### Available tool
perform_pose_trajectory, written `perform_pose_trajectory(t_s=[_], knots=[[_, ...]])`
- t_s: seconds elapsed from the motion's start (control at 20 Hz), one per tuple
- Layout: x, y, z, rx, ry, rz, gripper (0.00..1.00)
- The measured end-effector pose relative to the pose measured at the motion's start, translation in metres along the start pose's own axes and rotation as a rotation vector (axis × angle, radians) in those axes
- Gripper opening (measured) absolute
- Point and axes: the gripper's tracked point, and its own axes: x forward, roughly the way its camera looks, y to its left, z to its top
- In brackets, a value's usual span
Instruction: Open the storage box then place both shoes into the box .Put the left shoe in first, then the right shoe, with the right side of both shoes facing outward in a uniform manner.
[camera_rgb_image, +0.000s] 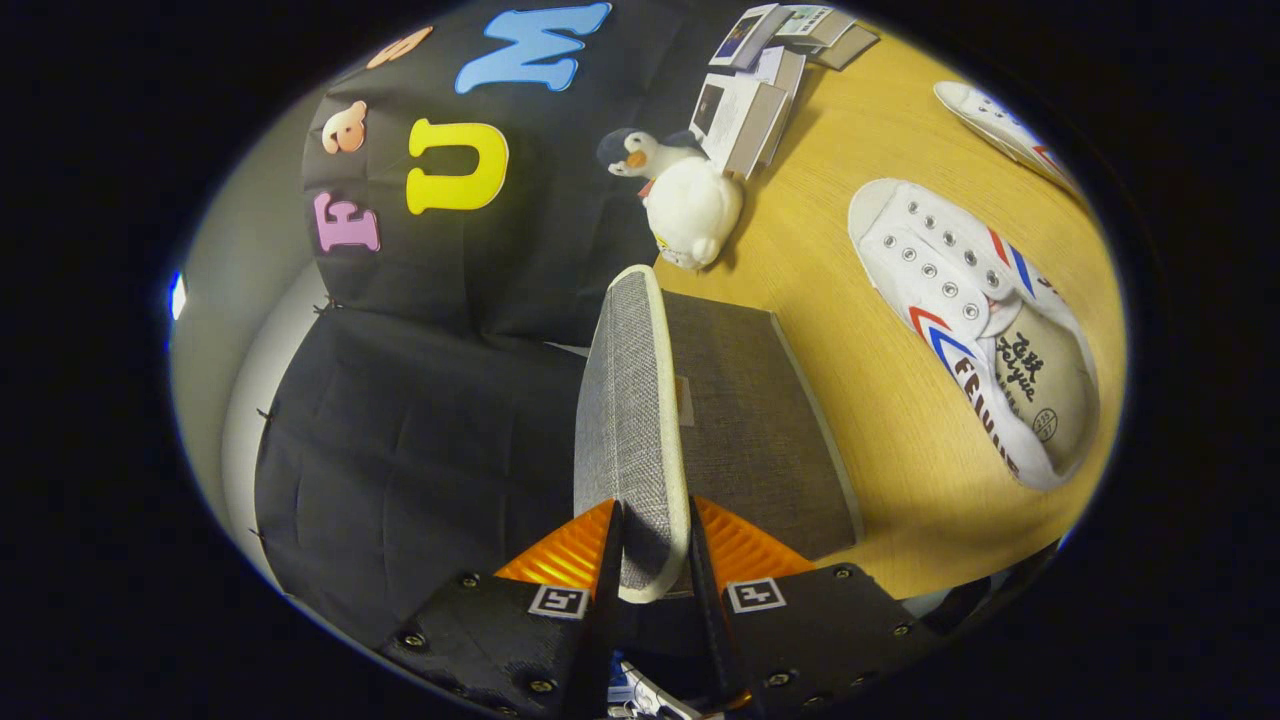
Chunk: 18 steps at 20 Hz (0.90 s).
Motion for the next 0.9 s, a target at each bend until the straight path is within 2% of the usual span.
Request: perform_pose_trajectory(t_s=[0.05,0.1,0.3,0.55,0.9], knots=[[0.014,0.005,-0.017,0.006,-0.043,0.012,0.36],[-0.007,0.003,0.016,0.010,-0.065,-0.008,0.03],[-0.009,0.021,0.013,-0.051,-0.030,0.000,0.02],[-0.011,0.078,0.015,-0.146,-0.016,0.067,0.02],[0.010,0.151,0.000,-0.299,0.024,0.115,0.02]])
